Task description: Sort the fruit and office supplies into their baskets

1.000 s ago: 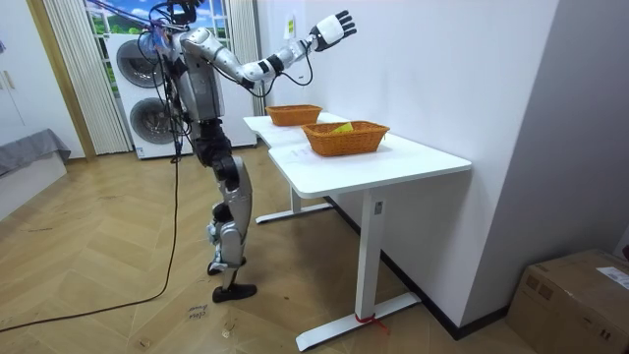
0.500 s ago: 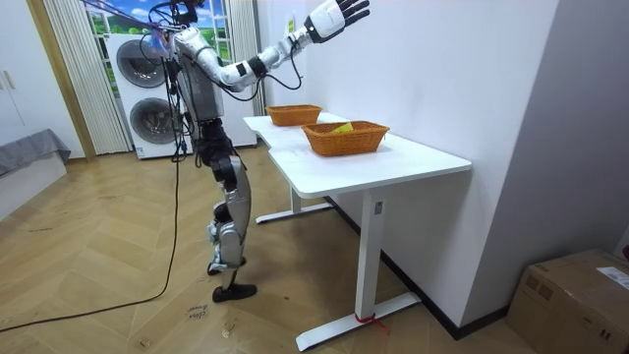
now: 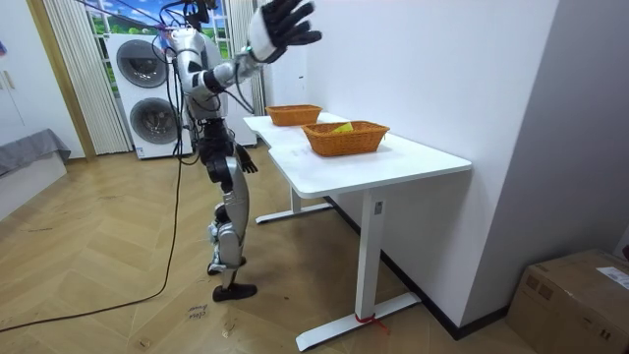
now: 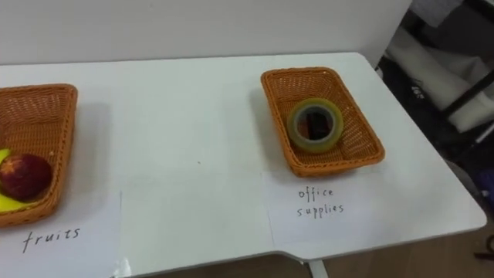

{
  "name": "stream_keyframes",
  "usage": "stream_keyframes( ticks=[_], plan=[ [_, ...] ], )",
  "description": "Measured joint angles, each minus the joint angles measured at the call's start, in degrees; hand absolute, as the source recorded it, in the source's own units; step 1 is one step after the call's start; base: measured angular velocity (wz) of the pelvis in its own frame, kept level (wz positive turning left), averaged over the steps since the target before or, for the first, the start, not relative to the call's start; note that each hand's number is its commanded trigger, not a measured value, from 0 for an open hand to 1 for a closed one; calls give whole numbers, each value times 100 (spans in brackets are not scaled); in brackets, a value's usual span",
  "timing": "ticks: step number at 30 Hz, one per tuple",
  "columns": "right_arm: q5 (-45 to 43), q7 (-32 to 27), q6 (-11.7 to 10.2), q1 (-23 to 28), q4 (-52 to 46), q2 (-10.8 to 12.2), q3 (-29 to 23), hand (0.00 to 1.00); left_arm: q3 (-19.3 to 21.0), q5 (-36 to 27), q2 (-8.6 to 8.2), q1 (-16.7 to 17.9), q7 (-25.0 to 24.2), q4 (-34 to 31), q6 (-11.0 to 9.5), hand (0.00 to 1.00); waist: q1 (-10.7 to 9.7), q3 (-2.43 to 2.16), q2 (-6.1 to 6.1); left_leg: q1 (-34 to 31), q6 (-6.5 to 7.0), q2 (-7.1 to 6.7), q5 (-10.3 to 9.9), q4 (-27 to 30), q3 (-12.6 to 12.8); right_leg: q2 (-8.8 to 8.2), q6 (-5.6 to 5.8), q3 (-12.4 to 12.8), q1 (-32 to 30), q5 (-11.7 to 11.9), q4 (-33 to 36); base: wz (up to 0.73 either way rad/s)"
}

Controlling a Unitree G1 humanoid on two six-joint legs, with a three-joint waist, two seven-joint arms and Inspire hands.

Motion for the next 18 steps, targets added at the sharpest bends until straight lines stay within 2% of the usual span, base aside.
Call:
stream_keyframes(
  ticks=[2,3,5,7,8,13,18],
  plan=[
    [165,-215,-111,269,152,15,-119,0,0,-75,1,3,6,57,-25,0,-31,10,-5,-5,-5,-2,-12,-1,2,6,-2,33,9,-2,-36,-2],
    [248,-346,-126,423,275,66,-191,0,-2,-113,1,-5,5,53,-24,0,-61,8,26,-13,-8,2,-22,12,6,19,-15,48,42,6,-103,-5],
    [255,-548,-199,672,536,228,-318,0,-2,-128,-2,-6,5,54,-24,0,-72,17,11,-12,-12,5,-27,13,8,25,-17,89,45,5,-118,-2],
    [489,-781,-241,1005,775,571,-484,0,-3,-126,-8,-32,5,52,-25,0,-122,12,35,-20,-13,4,-27,-7,27,27,-23,116,-23,-12,-99,-3],
    [568,-819,-243,1073,880,633,-484,0,-1,-126,-8,-26,5,52,-25,0,-120,17,48,-19,-14,4,-27,-13,49,27,-25,125,-34,-15,-85,-11],
    [1264,-949,-238,1636,1651,1257,-486,0,153,-107,-98,-36,108,28,-29,0,-194,5,155,-22,-14,3,-26,-41,102,29,-23,133,-43,-30,-83,-4],
    [1551,-958,-323,1731,2678,1550,-476,0,224,-122,-221,-42,106,35,-86,0,-193,15,188,25,-19,2,-39,-59,129,28,-21,155,-52,-67,-81,-2]
  ],
)
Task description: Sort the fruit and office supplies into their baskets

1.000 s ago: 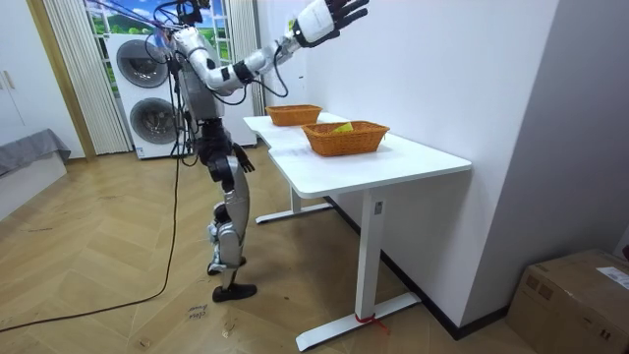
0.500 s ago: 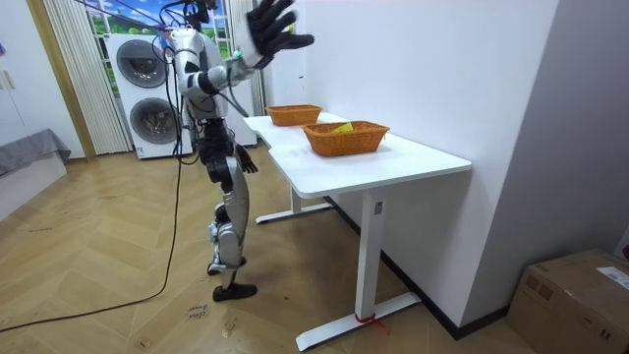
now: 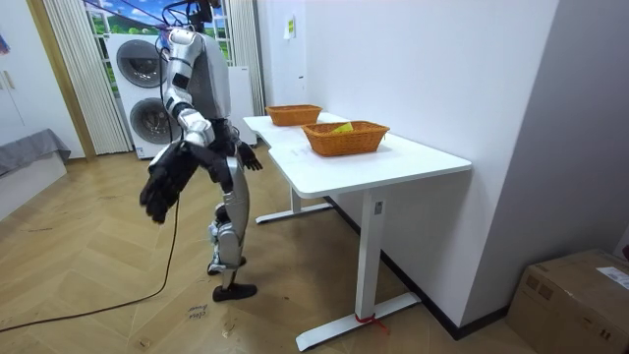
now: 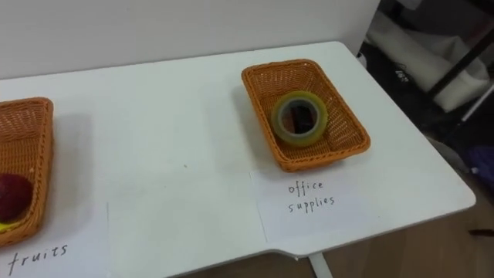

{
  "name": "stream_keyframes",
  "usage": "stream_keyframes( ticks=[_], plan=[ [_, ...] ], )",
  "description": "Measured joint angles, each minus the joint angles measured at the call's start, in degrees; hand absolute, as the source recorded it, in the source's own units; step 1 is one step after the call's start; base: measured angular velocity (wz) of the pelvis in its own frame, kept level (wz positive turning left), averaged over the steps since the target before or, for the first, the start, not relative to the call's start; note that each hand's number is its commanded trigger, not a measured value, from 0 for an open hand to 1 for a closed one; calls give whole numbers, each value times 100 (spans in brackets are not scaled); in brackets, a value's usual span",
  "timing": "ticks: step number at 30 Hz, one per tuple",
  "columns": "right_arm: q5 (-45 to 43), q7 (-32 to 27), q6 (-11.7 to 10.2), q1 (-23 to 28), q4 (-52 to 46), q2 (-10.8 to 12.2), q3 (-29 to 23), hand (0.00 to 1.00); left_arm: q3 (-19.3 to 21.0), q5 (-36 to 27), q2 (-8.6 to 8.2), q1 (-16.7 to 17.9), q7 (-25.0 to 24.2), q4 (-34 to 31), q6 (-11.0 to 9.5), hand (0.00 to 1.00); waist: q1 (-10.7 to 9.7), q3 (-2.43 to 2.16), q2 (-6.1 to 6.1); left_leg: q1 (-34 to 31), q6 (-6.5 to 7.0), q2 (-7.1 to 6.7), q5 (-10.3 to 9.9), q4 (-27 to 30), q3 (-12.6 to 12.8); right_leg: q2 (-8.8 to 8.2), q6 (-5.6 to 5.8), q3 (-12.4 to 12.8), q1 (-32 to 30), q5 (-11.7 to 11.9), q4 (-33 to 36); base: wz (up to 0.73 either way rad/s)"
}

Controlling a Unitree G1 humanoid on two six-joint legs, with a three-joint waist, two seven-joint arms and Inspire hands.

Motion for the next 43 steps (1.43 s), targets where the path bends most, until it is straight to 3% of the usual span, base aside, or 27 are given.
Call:
stream_keyframes(
  ticks=[4,7,11,12,15,19,25,31,35,43],
  plan=[
    [177,-58,-27,188,548,418,185,0,-18,-53,-92,-20,3,0,-20,0,14,-18,73,-4,-6,-9,-14,-1,0,-7,-3,41,-77,-77,115,0],
    [229,94,-34,265,1179,581,456,0,-16,-54,-126,-23,14,18,-22,0,14,-16,122,13,-10,-8,-16,0,-18,-18,-13,-32,-52,-98,118,4],
    [283,763,116,318,2298,865,796,0,-12,-59,-239,-73,40,346,-28,0,25,-59,186,96,-19,-11,-22,6,-58,-32,-18,-35,44,-127,91,0],
    [237,1043,236,307,2536,923,925,0,-12,-17,-236,-79,-5,404,-4,0,21,-55,199,109,-21,-15,-23,6,-67,-68,-19,-36,49,-147,111,0],
    [-271,1799,560,340,3011,927,1457,0,-16,220,-230,-95,-38,604,29,0,150,-42,234,145,-21,-17,-23,20,-68,-67,-21,-33,77,-144,111,-6],
    [-1961,2864,780,194,3255,899,2565,0,-46,413,-229,-155,-45,743,247,0,477,-34,215,129,-21,-13,-23,46,-74,-73,-25,-52,44,-127,104,-3],
    [-4169,3462,921,-422,3360,888,3466,0,-495,521,-199,-234,-68,803,439,0,821,-14,269,90,-13,-19,-27,118,-226,-91,-10,-182,152,-78,3,15],
    [-4697,3689,909,-665,2971,919,4029,0,-613,521,-287,-272,-248,796,599,0,1090,7,325,48,-22,-13,-34,122,-348,-75,-22,-258,164,-80,-7,9],
    [-4702,3705,909,-650,2930,925,4068,0,-659,521,-342,-310,-325,800,609,0,1121,44,299,17,-30,-24,-52,182,-475,-101,-29,-361,214,-123,-8,17],
    [-4292,3591,901,-533,2916,928,4053,0,-644,519,-419,-316,-400,801,700,0,1126,22,306,-40,-40,-19,-76,241,-511,-93,-37,-417,240,-151,-101,2]
  ],
)
